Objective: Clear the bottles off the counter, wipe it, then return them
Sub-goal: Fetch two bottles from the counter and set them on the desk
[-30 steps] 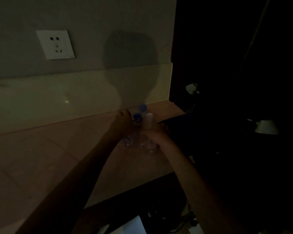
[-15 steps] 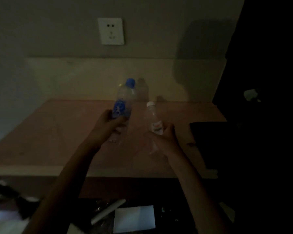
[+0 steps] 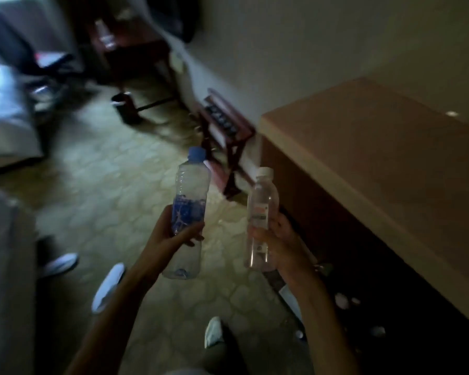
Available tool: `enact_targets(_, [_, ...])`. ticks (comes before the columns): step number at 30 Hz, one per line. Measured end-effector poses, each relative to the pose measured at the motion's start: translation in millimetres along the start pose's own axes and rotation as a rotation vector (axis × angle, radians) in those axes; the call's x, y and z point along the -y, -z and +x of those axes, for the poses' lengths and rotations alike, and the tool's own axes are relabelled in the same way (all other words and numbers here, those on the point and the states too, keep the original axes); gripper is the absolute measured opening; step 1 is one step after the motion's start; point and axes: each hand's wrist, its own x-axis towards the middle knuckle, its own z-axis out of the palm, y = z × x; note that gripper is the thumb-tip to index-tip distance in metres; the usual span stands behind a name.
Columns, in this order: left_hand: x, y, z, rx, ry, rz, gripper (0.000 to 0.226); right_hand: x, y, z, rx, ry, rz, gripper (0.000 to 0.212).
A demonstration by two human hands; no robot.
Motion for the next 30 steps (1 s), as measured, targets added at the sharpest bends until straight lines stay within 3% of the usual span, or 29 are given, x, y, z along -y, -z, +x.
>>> enact_targets(2, [14.5, 30.0, -7.0, -0.115, 0.027, -0.032, 0.072, -21.3, -32.9, 19.5, 0.068, -0.075, -0.019, 0.052])
enact_targets(3, [20.6, 43.6, -8.6, -0.162, 0.040, -0.049, 0.065, -29.0, -50.0, 28.7, 0.101, -0.107, -0.036, 0.053])
enact_targets(6, [40.7, 79.6, -3.8, -0.262, 0.078, -0.133, 0.039, -49.0, -95.9, 60.8, 0.179, -0.142, -0.138, 0.073])
enact_targets(10, [80.4, 127.6, 24.4, -0.333, 0.128, -0.180, 0.042, -82.6, -154.8, 111.8, 0.206, -0.231, -0.254, 0.098])
enact_targets(12, [97.8, 155.8, 45.6, -0.367, 0.154, -0.197, 0.041, -100.8, -183.6, 141.7, 0.197, -0.282, -0.272, 0.098])
enact_targets(15, [109.3, 213.9, 90.7, -0.384, 0.194, -0.240, 0.066, -114.1, -238.2, 192.4, 0.174, -0.341, -0.281, 0.093])
enact_targets(18, [106.5, 282.2, 145.1, -0.461, 0.194, -0.276, 0.076, -111.8, -296.8, 250.0, 0.188, -0.322, -0.295, 0.110])
enact_targets(22, [98.6, 356.7, 211.7, -0.444, 0.175, -0.219, 0.048, -98.5, -367.8, 319.6, 0.249, -0.274, -0.327, 0.086])
enact_targets(25, [109.2, 396.3, 261.9, -0.466, 0.186, -0.217, 0.048, -100.3, -405.3, 375.5, 0.294, -0.282, -0.339, 0.072])
enact_targets(30, [153.2, 437.9, 349.6, -0.550, 0.275, -0.296, 0.042, -125.4, -452.1, 475.9, 0.281, -0.342, -0.329, 0.082])
